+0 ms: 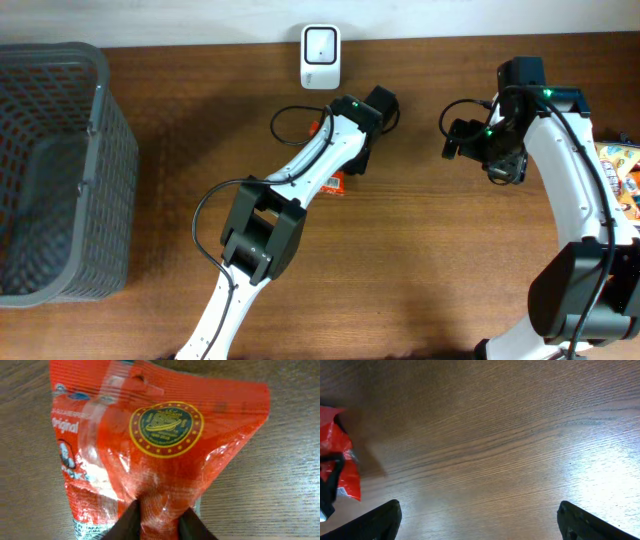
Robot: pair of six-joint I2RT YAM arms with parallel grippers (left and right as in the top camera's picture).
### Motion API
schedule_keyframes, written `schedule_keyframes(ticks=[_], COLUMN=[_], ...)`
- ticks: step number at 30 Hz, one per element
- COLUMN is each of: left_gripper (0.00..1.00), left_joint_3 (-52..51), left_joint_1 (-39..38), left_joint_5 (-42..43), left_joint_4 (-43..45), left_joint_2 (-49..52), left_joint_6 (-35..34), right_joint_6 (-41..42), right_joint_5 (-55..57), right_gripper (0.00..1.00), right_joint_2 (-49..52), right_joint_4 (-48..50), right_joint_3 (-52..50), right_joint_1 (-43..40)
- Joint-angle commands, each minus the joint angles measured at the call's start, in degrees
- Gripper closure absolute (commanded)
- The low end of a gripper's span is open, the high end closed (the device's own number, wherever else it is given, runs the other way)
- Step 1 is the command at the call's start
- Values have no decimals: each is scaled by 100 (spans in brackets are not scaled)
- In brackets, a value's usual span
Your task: Scan the item barcode
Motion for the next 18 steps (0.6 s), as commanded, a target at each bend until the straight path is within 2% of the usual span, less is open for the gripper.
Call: schedule_keyframes(ticks=[1,2,6,7,8,10,13,16,18], left_gripper=[98,100,100,100,100,100,100,100,100], left_joint_3=[-98,-31,942,1320,1659,1707,1392,442,-59], left_joint_1=[33,26,256,407,640,898,1255,1287,1255], left_joint_5=[63,240,1976,2656,3768,4728,5060,5847,6081], left_joint_4=[31,-55,-636,-780,-798,-702,-658,151,728], left_joint_2=[42,35,-4,-9,-9,-9,9,9,9], left_joint_6=[-11,-11,-11,-11,-9,-4,37,39,39], right_joint_6=[-20,-20,-20,-20,-20,-20,-20,-20,-20], right_joint_5=[-31,-31,-31,-31,-31,-31,-31,-31,-31], right_gripper=[2,2,2,2,2,2,2,2,2], right_joint_2=[-22,-22,-22,-22,-22,-22,-22,-22,-22], right_joint_4=[2,2,2,2,2,2,2,2,2], right_joint_3=[-35,-35,-35,-35,-35,-35,-35,-35,-35], right_joint_1=[35,35,35,35,35,35,37,35,35])
